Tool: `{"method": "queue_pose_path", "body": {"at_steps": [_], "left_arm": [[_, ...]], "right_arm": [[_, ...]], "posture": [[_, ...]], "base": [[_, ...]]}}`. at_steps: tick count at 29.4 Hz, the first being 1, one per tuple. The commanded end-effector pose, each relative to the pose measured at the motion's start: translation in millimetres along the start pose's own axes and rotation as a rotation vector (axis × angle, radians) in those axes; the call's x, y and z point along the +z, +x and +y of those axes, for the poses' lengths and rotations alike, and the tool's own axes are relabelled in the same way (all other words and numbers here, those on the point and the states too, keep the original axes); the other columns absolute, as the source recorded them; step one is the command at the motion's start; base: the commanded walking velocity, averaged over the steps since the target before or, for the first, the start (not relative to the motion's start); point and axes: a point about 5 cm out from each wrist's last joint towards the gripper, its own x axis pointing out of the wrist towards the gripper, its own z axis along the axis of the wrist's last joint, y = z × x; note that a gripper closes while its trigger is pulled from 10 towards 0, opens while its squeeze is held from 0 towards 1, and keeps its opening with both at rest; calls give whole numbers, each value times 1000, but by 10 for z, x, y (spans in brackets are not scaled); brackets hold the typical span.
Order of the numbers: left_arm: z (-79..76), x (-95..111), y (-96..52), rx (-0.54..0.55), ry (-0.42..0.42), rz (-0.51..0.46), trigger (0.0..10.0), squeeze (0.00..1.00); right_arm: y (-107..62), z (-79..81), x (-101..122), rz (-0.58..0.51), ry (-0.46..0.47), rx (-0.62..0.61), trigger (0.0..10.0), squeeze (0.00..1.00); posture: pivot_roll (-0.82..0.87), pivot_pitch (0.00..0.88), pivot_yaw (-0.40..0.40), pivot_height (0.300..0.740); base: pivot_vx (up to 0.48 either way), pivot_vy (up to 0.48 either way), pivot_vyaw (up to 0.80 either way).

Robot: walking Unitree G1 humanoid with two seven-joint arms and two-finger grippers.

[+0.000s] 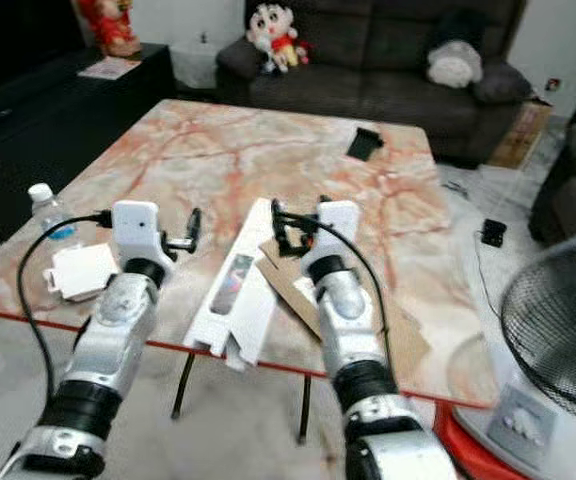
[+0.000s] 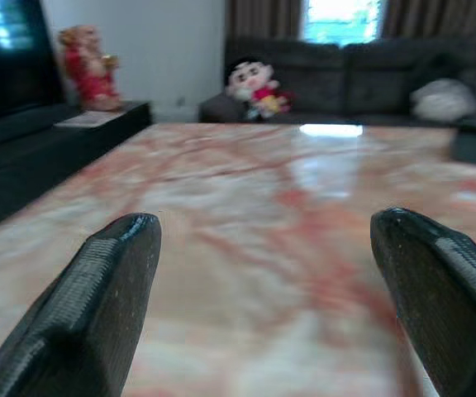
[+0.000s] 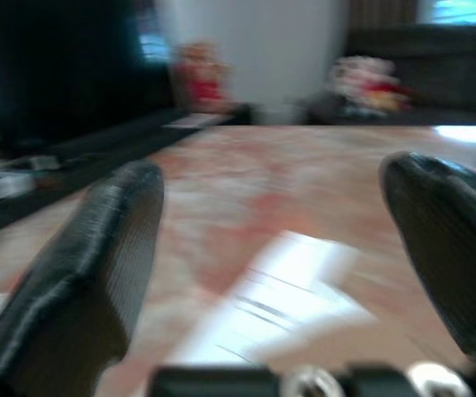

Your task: Picking trash to rubbish bin

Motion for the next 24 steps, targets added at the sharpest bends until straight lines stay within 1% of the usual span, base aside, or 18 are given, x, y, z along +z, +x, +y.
{"method": "queue_pose_path", "body": {"at_steps": [1,6,13,18,20,22,24], "left_arm": [[-128,36,6,-48,-27,-8,10000,0],[-144,28,2,-58,-26,-4,10000,0],[-145,-49,-25,-79,-41,48,10000,0],[-141,-144,-45,-93,-65,120,10000,0],[-117,-176,-49,-87,-102,151,10000,0],[-98,-193,-48,-86,-98,167,10000,0],[-71,-224,-50,-87,-76,191,10000,0]], "right_arm": [[-18,-124,35,-5,-14,-32,10000,0],[-17,-123,35,-5,-14,-32,10000,0],[-20,-121,32,-4,-14,-31,10000,0],[-22,-121,31,-3,-14,-29,10000,0],[-24,-122,31,-3,-14,-28,10000,0],[-24,-123,30,-2,-15,-28,10000,0],[-24,-121,29,-2,-15,-28,10000,0]], "posture": [[69,9,-35,740],[69,9,-35,740],[69,14,-36,740],[70,15,-37,740],[69,15,-38,740],[69,15,-38,740],[68,16,-39,740]], "base": [[0,0,0],[0,0,0],[0,0,0],[0,0,0],[0,0,0],[0,0,0],[0,0,0]]}}
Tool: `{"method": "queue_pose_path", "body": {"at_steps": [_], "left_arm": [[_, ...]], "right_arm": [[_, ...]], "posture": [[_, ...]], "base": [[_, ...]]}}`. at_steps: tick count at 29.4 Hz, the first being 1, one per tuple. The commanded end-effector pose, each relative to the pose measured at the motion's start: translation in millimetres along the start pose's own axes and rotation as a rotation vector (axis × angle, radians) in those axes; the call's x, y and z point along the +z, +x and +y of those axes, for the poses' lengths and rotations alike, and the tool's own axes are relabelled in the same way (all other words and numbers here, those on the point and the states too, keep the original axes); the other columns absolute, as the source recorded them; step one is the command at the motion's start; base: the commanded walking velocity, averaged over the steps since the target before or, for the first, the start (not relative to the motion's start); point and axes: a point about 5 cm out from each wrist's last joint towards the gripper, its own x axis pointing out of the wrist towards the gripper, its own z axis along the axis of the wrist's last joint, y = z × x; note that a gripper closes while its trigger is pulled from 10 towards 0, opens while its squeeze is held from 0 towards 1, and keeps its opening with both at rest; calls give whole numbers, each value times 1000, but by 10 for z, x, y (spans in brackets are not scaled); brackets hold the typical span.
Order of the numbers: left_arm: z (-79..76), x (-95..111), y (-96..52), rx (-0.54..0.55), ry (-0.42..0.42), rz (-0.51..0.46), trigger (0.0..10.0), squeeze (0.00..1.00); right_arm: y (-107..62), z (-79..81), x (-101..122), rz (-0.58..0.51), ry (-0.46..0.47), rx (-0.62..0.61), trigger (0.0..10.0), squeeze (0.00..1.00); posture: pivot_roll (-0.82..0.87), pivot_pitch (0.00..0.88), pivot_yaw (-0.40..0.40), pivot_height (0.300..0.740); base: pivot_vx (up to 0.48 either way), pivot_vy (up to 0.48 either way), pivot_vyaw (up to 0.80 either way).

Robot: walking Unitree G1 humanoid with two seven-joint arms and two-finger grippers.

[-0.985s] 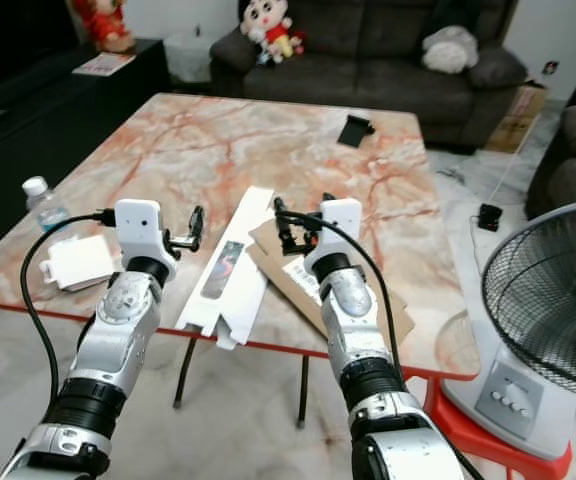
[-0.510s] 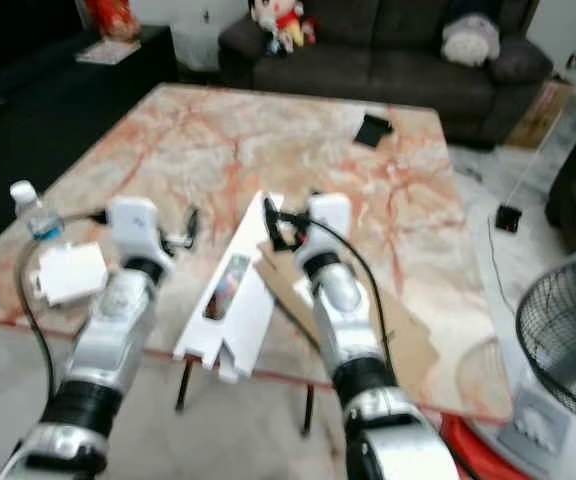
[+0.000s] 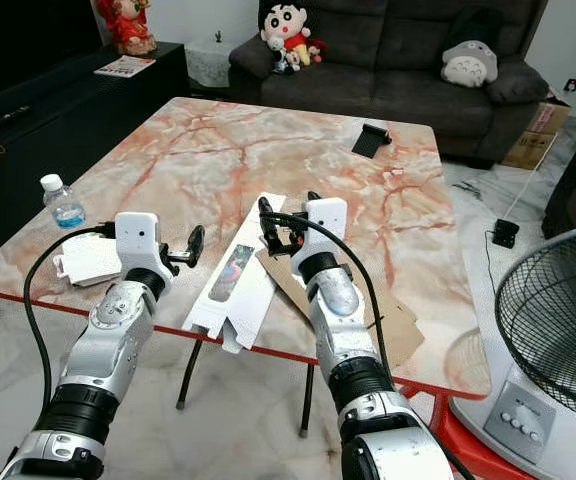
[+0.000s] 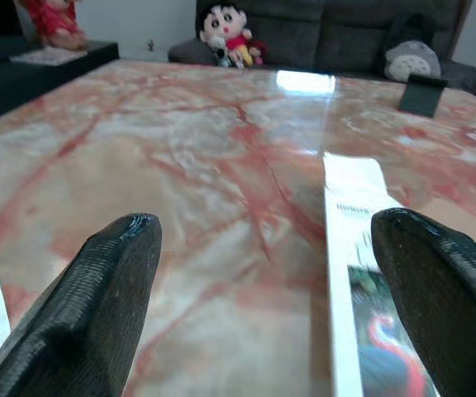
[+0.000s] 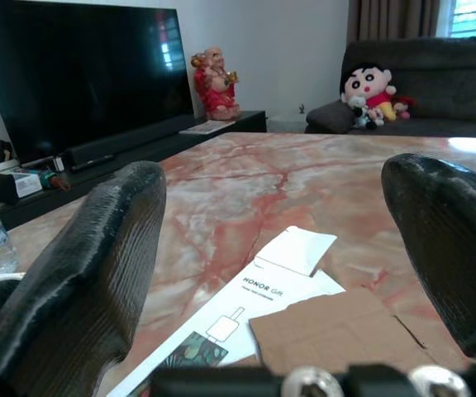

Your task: Picking trash to rubbish bin

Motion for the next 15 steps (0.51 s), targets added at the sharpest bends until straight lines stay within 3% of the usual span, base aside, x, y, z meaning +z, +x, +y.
{"method": "queue_pose_path", "body": {"at_steps": [1,15], "left_arm": [[11,-11,10,-5,10,22,10000,0],[90,-177,-32,-22,37,162,10000,0]], "right_arm": [[15,-6,38,-9,0,-2,10000,0],[15,-6,36,-7,-1,1,10000,0]], "posture": [[68,16,-39,740],[68,16,-40,740]], "base": [[0,0,0],[0,0,0]]}}
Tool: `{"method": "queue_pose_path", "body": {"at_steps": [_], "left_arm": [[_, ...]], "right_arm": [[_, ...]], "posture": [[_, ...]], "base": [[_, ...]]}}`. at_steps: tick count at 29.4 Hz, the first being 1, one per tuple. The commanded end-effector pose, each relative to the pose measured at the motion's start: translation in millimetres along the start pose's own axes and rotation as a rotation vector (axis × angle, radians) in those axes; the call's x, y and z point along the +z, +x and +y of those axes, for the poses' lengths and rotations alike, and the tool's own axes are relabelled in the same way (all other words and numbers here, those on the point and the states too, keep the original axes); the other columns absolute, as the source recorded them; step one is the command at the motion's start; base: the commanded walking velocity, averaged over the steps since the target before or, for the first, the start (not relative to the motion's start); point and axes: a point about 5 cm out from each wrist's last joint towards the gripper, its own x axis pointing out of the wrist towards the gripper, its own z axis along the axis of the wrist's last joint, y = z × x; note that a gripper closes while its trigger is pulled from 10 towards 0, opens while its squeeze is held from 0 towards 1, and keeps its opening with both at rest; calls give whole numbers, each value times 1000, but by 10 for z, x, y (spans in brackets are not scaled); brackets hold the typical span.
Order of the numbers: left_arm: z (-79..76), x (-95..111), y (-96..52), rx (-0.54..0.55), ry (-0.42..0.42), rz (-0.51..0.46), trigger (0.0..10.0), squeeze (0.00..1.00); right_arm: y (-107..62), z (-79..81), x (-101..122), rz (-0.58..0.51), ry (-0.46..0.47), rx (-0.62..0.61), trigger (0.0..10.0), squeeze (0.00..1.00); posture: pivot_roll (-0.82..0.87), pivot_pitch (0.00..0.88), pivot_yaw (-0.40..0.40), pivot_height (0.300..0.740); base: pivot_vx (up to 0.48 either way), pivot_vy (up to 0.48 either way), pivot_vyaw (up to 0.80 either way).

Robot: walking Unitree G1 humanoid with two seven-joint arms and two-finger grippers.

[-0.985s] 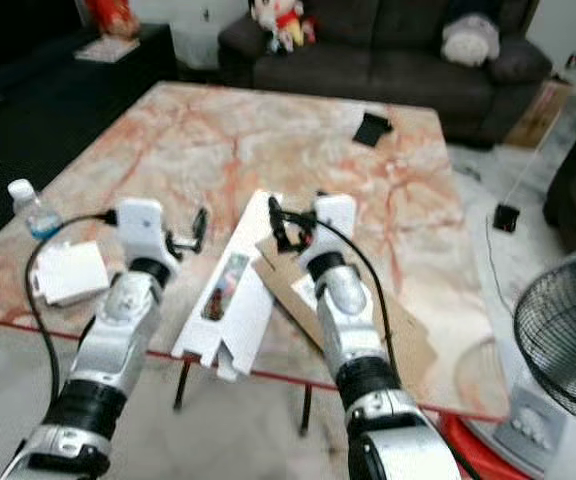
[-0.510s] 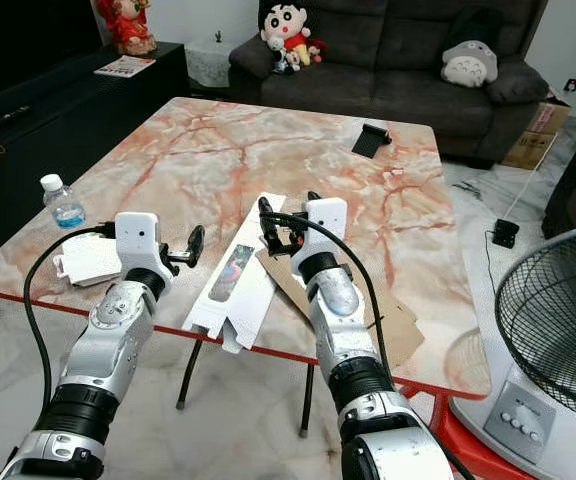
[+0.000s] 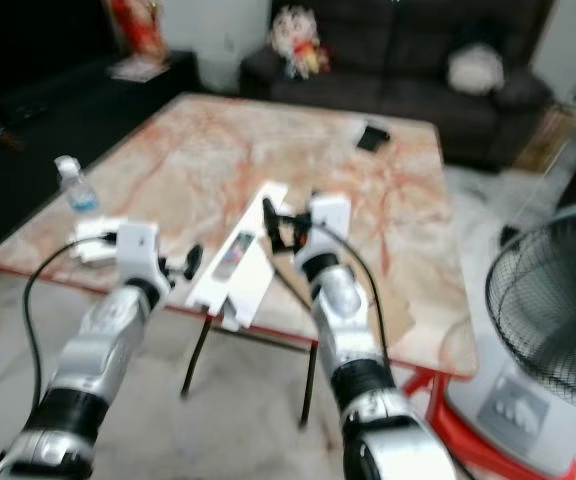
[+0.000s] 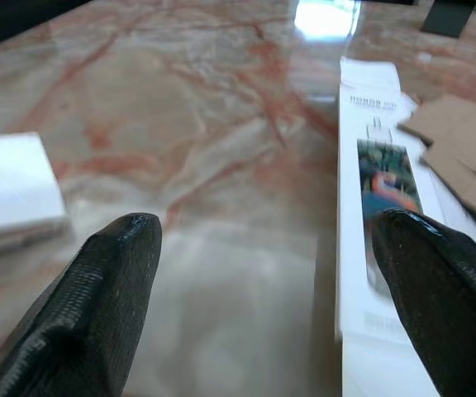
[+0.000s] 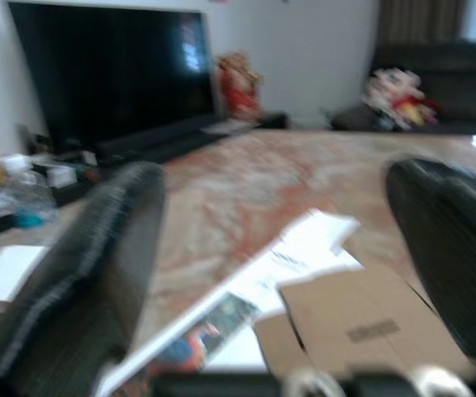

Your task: Picking trash to rubbish bin

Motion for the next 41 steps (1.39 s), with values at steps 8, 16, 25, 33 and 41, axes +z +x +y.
{"method": "queue_pose_path", "body": {"at_steps": [8,16,25,33,41], "left_arm": [[40,13,24,16,4,29,10000,0],[113,43,55,26,-44,31,10000,0],[128,173,90,20,-40,-22,10000,0],[42,310,41,45,-57,-173,10000,0],[81,411,23,106,9,-243,10000,0]], "right_arm": [[13,-3,33,-8,1,-1,10000,0],[7,-6,32,-8,0,-2,10000,0],[-1,-6,29,-10,6,-1,10000,0],[5,-6,45,-17,9,-2,10000,0],[9,-4,46,-15,8,1,10000,0]], "posture": [[66,19,-43,740],[61,23,-45,740],[63,27,-48,740],[60,26,-48,740],[62,26,-48,740]], "base": [[0,0,0],[0,0,0],[0,0,0],[0,0,0],[80,0,0]]}}
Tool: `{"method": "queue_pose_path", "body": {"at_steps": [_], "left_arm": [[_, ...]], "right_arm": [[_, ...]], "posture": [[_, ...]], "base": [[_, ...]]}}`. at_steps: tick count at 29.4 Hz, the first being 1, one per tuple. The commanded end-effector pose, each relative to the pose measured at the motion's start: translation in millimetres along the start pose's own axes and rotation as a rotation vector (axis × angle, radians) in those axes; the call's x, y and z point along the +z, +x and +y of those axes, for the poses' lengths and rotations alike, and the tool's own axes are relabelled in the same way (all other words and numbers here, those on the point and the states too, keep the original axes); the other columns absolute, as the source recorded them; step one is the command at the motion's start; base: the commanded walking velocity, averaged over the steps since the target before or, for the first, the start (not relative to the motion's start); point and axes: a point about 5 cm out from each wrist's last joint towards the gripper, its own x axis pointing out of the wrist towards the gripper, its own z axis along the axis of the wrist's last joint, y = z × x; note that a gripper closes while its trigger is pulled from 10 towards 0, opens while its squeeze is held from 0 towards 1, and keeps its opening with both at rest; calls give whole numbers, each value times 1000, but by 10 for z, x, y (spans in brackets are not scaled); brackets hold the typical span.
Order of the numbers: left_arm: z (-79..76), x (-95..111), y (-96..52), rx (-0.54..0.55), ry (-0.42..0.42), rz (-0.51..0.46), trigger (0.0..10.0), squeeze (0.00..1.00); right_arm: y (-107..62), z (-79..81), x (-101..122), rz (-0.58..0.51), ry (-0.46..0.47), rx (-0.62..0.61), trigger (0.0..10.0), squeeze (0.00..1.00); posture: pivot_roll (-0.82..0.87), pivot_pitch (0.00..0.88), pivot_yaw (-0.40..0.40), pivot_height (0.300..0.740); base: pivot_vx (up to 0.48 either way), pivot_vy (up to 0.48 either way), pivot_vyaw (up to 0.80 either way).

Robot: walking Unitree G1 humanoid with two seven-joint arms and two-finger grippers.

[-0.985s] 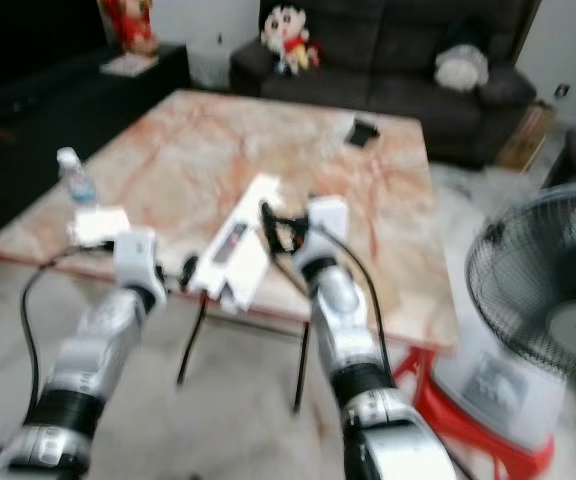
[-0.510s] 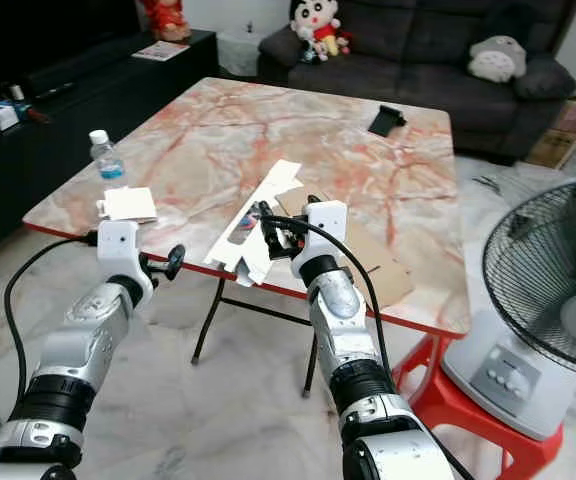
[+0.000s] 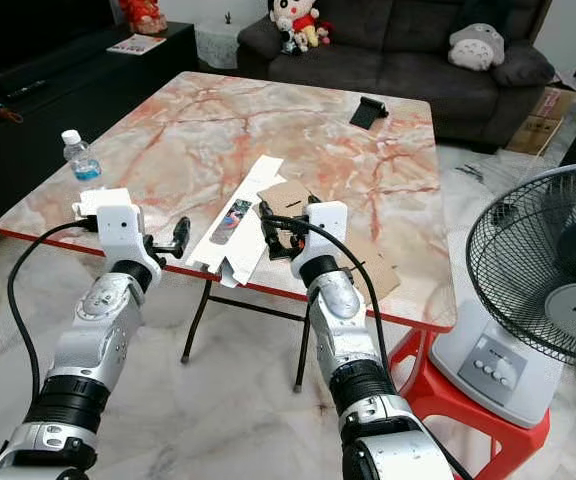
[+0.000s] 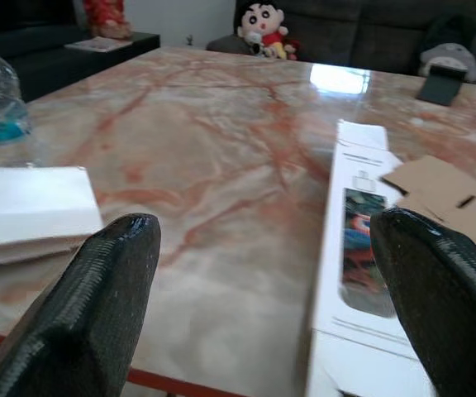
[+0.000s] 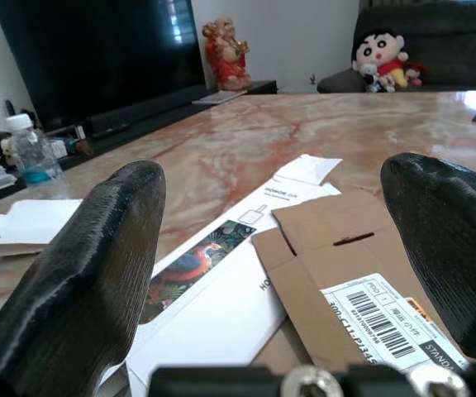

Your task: Picking trash to rubbish bin

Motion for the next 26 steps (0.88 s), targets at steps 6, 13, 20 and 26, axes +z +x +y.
{"method": "queue_pose_path", "body": {"at_steps": [6,13,20,26], "left_arm": [[-20,98,10,3,72,-53,10000,0],[-26,104,4,10,80,-66,10000,0],[-17,114,6,14,88,-74,10000,0],[-20,127,2,16,93,-82,10000,0]], "right_arm": [[32,24,63,-19,13,11,10000,0],[28,24,74,-31,4,11,10000,0],[31,25,77,-31,5,14,10000,0],[30,45,70,-26,-8,22,10000,0]], "posture": [[60,25,-45,740],[60,25,-45,740],[60,24,-48,740],[60,24,-48,740]], "base": [[372,0,-346],[384,0,-229],[388,0,0],[388,0,0]]}}
